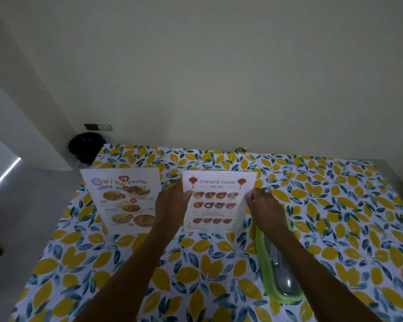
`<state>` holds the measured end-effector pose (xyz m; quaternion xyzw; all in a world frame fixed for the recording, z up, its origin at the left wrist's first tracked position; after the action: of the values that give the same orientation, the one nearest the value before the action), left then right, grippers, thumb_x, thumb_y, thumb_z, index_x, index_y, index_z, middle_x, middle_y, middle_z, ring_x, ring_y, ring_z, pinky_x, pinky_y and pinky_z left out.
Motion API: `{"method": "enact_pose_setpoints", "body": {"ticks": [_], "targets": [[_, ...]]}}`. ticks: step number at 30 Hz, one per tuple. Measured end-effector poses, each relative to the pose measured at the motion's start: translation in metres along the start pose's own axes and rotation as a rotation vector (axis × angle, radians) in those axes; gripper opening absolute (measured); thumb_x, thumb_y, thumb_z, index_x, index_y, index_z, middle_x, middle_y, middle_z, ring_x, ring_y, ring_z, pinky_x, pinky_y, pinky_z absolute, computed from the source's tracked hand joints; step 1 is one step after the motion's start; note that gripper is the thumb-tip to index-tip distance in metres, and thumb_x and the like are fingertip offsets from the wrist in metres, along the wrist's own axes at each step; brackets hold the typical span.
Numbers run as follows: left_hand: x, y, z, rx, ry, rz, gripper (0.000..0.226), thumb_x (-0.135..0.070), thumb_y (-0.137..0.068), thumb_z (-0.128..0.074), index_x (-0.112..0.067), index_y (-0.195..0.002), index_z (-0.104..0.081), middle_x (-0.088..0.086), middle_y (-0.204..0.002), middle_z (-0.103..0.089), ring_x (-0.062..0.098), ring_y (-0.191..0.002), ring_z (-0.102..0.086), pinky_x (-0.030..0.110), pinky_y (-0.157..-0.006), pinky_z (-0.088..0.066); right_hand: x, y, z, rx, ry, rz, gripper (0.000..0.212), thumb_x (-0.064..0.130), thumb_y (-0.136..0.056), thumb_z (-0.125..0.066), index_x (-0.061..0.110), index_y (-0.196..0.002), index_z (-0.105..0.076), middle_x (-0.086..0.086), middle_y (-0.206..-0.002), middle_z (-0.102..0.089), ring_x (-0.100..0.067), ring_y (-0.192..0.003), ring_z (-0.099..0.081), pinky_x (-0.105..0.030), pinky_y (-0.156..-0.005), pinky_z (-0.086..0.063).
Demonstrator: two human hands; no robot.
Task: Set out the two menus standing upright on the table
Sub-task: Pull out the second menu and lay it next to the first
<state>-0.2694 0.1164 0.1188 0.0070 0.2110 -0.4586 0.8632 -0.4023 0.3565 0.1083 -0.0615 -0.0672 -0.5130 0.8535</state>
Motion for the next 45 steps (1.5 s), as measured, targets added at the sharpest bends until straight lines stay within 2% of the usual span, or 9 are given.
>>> {"method": "enact_pose_setpoints", "body": {"ticks": [3, 7, 15, 20, 23, 29, 36, 41, 45], "targets": [[0.006, 0.002, -0.012, 0.032, -0.053, 0.002, 0.04, -0.045, -0.096, -0.05, -0.01, -0.115, -0.051, 0.012, -0.087, -0.072, 0.034, -0.076, -0.07, 0.041, -0.067, -0.054, -0.002, -0.002, -0.014, 0.075, -0.02, -0.037, 0.041, 0.04, -0.1, -0.044, 0.008, -0.123, -0.05, -0.016, -0.107, -0.069, -0.034, -0.1, -0.065, -0.04, -0.072, -0.052], [0.005, 0.0, -0.018, 0.009, -0.161, -0.04, 0.039, -0.043, -0.088, -0.066, -0.008, -0.103, -0.056, 0.008, -0.062, -0.068, 0.029, -0.052, -0.067, 0.035, -0.047, -0.053, 0.0, -0.005, -0.019, 0.081, -0.044, -0.07, 0.038, 0.041, -0.1, -0.044, 0.008, -0.117, -0.051, -0.016, -0.103, -0.07, -0.033, -0.095, -0.068, -0.039, -0.071, -0.053], [0.001, 0.003, -0.012, -0.081, -0.244, -0.086, 0.041, -0.042, -0.078, -0.077, -0.008, -0.094, -0.06, 0.006, -0.053, -0.064, 0.024, -0.041, -0.062, 0.03, -0.039, -0.049, 0.0, -0.003, -0.017, 0.087, 0.022, -0.058, 0.041, 0.044, -0.101, -0.039, 0.01, -0.119, -0.052, -0.013, -0.102, -0.071, -0.031, -0.094, -0.07, -0.038, -0.072, -0.054], [0.0, 0.01, -0.007, -0.034, -0.284, -0.049, 0.044, -0.052, -0.086, -0.063, -0.009, -0.097, -0.06, 0.008, -0.079, -0.069, 0.028, -0.07, -0.067, 0.037, -0.062, -0.05, -0.004, 0.007, -0.015, 0.14, 0.042, -0.035, 0.043, 0.043, -0.098, -0.044, 0.012, -0.127, -0.051, -0.013, -0.117, -0.067, -0.032, -0.11, -0.062, -0.04, -0.083, -0.052], [0.0, 0.025, 0.002, -0.077, -0.306, -0.034, 0.053, -0.059, -0.084, -0.06, -0.007, -0.098, -0.06, 0.013, -0.093, -0.067, 0.031, -0.083, -0.063, 0.04, -0.068, -0.047, -0.007, 0.02, -0.009, 0.12, 0.058, -0.014, 0.053, 0.048, -0.096, -0.047, 0.01, -0.133, -0.048, -0.015, -0.125, -0.063, -0.037, -0.117, -0.057, -0.045, -0.089, -0.05], [-0.012, 0.083, 0.014, -0.106, -0.301, -0.114, 0.076, -0.072, -0.082, -0.047, -0.013, -0.13, -0.051, 0.016, -0.136, -0.052, 0.035, -0.124, -0.048, 0.052, -0.095, -0.042, -0.01, 0.062, 0.005, 0.092, 0.037, 0.035, 0.062, 0.052, -0.095, -0.046, 0.013, -0.142, -0.039, -0.014, -0.138, -0.055, -0.041, -0.121, -0.054, -0.05, -0.094, -0.047], [-0.021, 0.152, 0.034, -0.076, -0.297, -0.119, 0.078, -0.075, -0.086, -0.037, -0.016, -0.135, -0.051, 0.017, -0.143, -0.049, 0.036, -0.131, -0.045, 0.054, -0.103, -0.038, 0.016, 0.112, -0.001, 0.161, 0.009, 0.171, 0.063, 0.052, -0.097, -0.04, 0.015, -0.147, -0.034, -0.014, -0.146, -0.047, -0.039, -0.129, -0.047, -0.05, -0.102, -0.043], [-0.001, 0.183, 0.052, -0.023, -0.323, -0.021, 0.085, -0.08, -0.086, -0.027, -0.018, -0.141, -0.045, 0.018, -0.146, -0.045, 0.037, -0.134, -0.041, 0.054, -0.106, -0.036, 0.051, 0.138, -0.006, 0.152, -0.027, 0.265, 0.057, 0.051, -0.093, -0.048, 0.017, -0.139, -0.047, -0.013, -0.132, -0.06, -0.041, -0.114, -0.057, -0.051, -0.094, -0.05], [0.025, 0.196, 0.064, -0.005, -0.352, 0.027, 0.086, -0.081, -0.086, -0.022, -0.018, -0.138, -0.048, 0.018, -0.144, -0.048, 0.035, -0.134, -0.041, 0.054, -0.106, -0.038, 0.077, 0.145, -0.005, 0.16, 0.0, 0.304, 0.059, 0.055, -0.094, -0.042, 0.019, -0.141, -0.043, -0.012, -0.135, -0.056, -0.038, -0.116, -0.055, -0.048, -0.092, -0.049]]}}
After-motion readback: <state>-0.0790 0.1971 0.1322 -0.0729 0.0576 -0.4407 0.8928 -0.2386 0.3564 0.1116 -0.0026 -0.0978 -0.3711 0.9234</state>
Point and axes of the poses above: each hand's wrist, its own y-axis away from the middle knuckle, its own z-axis out of the back of the hand, x = y × z, the point moved 8 cm from there along -y, towards the middle knuckle
